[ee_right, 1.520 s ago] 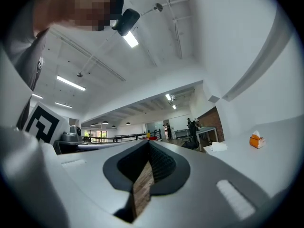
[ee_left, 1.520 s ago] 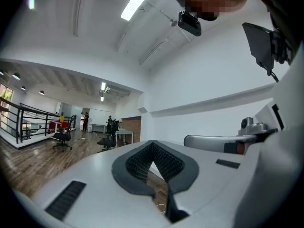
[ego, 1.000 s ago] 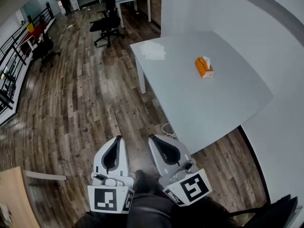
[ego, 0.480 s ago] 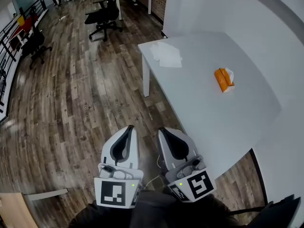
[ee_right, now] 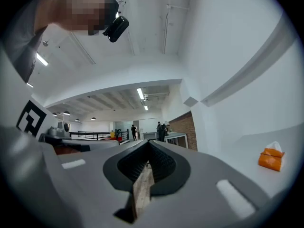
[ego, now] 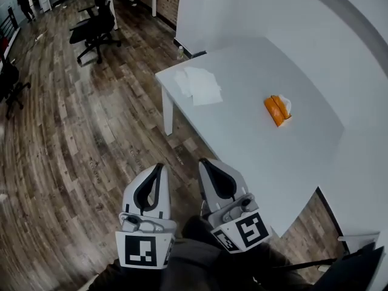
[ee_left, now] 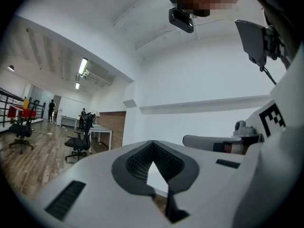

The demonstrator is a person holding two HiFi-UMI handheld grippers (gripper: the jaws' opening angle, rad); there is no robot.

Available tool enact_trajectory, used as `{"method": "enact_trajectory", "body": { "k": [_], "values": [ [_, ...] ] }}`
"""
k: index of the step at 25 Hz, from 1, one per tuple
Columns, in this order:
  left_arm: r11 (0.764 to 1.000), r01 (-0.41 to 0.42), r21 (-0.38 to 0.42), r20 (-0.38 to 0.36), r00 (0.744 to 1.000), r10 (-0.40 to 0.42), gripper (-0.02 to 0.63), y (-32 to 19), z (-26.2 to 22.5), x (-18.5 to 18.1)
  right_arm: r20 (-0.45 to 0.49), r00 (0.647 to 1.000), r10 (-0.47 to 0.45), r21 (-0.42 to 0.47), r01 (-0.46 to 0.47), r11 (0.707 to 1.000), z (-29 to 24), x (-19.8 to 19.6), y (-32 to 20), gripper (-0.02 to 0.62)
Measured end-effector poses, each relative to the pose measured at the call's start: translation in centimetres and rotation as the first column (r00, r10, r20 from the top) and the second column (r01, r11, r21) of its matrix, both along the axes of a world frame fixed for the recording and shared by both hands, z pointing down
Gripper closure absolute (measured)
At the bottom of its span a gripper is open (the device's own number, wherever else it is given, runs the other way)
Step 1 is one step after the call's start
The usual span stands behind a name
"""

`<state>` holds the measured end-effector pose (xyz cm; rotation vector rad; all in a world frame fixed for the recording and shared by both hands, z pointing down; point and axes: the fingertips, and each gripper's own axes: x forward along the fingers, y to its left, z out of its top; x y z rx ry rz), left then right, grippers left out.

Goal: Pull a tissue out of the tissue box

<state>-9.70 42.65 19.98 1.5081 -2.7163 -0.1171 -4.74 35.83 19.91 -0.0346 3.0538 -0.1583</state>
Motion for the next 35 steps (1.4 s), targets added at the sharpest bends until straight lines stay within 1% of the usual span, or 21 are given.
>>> {"method": "enact_trajectory", "body": {
  "k": [4, 6, 8, 10, 12, 15, 18, 21, 24, 26, 28, 30, 33, 35],
  "values": [
    [0.996, -0.094, -0.011, -0.019, 0.995, 0.093, 0.606, -4.7, 0.8, -1.4, -0.012, 0.995, 0.099, 0.011, -0.098, 0.995, 0.1, -0.7, -4.4, 0.594],
    [0.991, -0.129, -0.023, -0.019, 0.991, 0.129, 0.606, -7.5, 0.9, -1.4, -0.015, 0.991, 0.131, 0.011, -0.131, 0.991, 0.1, -0.3, -6.8, 0.594],
    [0.985, -0.169, -0.029, -0.012, 0.986, 0.169, 0.606, -11.3, 0.8, -1.1, -0.006, 0.986, 0.168, 0.009, -0.167, 0.986, -0.1, 0.3, -10.2, 0.594],
    [0.973, -0.231, -0.03, 0.002, 0.973, 0.231, 0.606, -16.0, 0.8, -0.5, 0.006, 0.975, 0.22, 0.004, -0.22, 0.975, -0.1, 1.1, -14.2, 0.594],
    [0.952, -0.302, -0.041, 0.007, 0.953, 0.303, 0.606, -20.7, 1.1, 0.3, 0.004, 0.962, 0.274, -0.013, -0.274, 0.962, 0.6, 1.8, -18.3, 0.594],
    [0.915, -0.398, -0.07, -0.003, 0.917, 0.399, 0.606, -28.0, 2.4, 1.9, -0.012, 0.942, 0.335, -0.046, -0.335, 0.941, 2.0, 2.7, -23.9, 0.594],
    [0.878, -0.471, -0.091, -0.01, 0.882, 0.472, 0.606, -34.3, 2.5, 3.6, -0.015, 0.926, 0.377, -0.084, -0.377, 0.922, 2.5, 3.7, -28.8, 0.594],
    [0.841, -0.53, -0.106, 0.002, 0.846, 0.533, 0.606, -39.0, 1.8, 5.2, -0.017, 0.909, 0.418, -0.095, -0.417, 0.904, 2.1, 4.7, -32.9, 0.594],
    [0.802, -0.587, -0.111, -0.002, 0.807, 0.591, 0.606, -42.7, 1.4, 6.5, -0.013, 0.879, 0.477, -0.099, -0.476, 0.874, 1.3, 5.9, -36.6, 0.594],
    [0.775, -0.622, -0.113, -0.013, 0.78, 0.625, 0.606, -45.0, 1.5, 7.1, -0.021, 0.856, 0.516, -0.087, -0.516, 0.852, 1.1, 6.5, -39.0, 0.594],
    [0.74, -0.662, -0.119, -0.035, 0.747, 0.663, 0.606, -47.4, 1.8, 7.3, -0.021, 0.837, 0.547, -0.066, -0.547, 0.834, 1.2, 6.6, -41.3, 0.594],
    [0.699, -0.704, -0.126, -0.065, 0.709, 0.702, 0.606, -50.0, 2.8, 7.4, -0.026, 0.815, 0.578, -0.056, -0.579, 0.814, 1.8, 6.6, -43.7, 0.594],
    [0.64, -0.757, -0.132, -0.111, 0.653, 0.749, 0.606, -54.6, 5.3, 7.3, -0.075, 0.768, 0.637, -0.058, -0.641, 0.766, 4.2, 6.5, -47.7, 0.594],
    [0.597, -0.789, -0.146, -0.16, 0.614, 0.773, 0.606, -57.4, 7.4, 7.4, -0.105, 0.735, 0.67, -0.058, -0.677, 0.734, 5.9, 6.4, -50.5, 0.591]
  ]
}}
